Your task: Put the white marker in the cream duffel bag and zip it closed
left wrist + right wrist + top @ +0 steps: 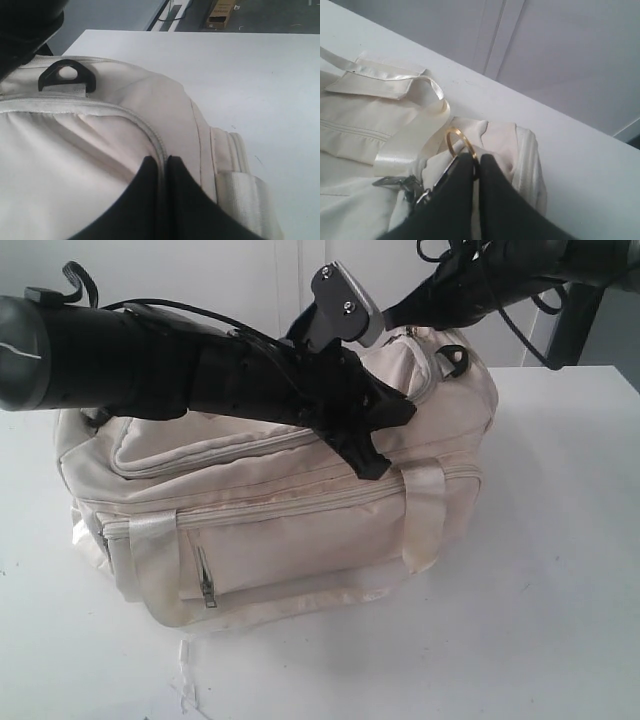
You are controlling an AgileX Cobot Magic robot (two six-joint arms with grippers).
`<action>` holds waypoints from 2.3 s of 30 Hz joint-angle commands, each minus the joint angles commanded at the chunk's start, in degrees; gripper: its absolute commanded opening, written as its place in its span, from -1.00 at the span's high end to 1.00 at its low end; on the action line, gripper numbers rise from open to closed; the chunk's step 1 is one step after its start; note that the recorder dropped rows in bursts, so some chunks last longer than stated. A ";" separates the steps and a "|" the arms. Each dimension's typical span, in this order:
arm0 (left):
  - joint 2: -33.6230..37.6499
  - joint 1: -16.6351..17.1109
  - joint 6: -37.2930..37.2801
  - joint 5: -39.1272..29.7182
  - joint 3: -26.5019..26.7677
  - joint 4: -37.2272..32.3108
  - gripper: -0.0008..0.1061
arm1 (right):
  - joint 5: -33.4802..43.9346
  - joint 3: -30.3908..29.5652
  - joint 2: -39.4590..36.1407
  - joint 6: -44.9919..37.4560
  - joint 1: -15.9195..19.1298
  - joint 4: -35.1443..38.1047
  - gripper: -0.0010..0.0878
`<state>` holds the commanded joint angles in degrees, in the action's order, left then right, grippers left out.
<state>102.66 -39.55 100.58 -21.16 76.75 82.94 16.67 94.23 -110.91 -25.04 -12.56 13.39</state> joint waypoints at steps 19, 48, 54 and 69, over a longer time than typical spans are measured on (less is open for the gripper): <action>-5.38 0.12 -11.17 6.74 0.00 -0.27 -0.42 | 18.48 0.00 7.70 8.78 0.38 -0.39 -0.43; -26.06 8.48 -68.50 -23.04 0.00 -57.98 0.69 | 35.59 -0.33 -1.61 -5.74 11.98 16.58 0.98; -28.22 15.43 -73.68 -26.88 0.00 -63.16 0.69 | 40.22 -2.13 2.30 -2.74 11.98 14.74 0.98; -28.20 29.19 -80.65 -19.84 0.00 -63.72 0.69 | 38.36 -7.99 7.82 2.74 12.09 9.83 0.12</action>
<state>74.45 -10.36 19.93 -41.00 76.75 19.22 55.02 86.24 -103.10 -22.30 -0.47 23.22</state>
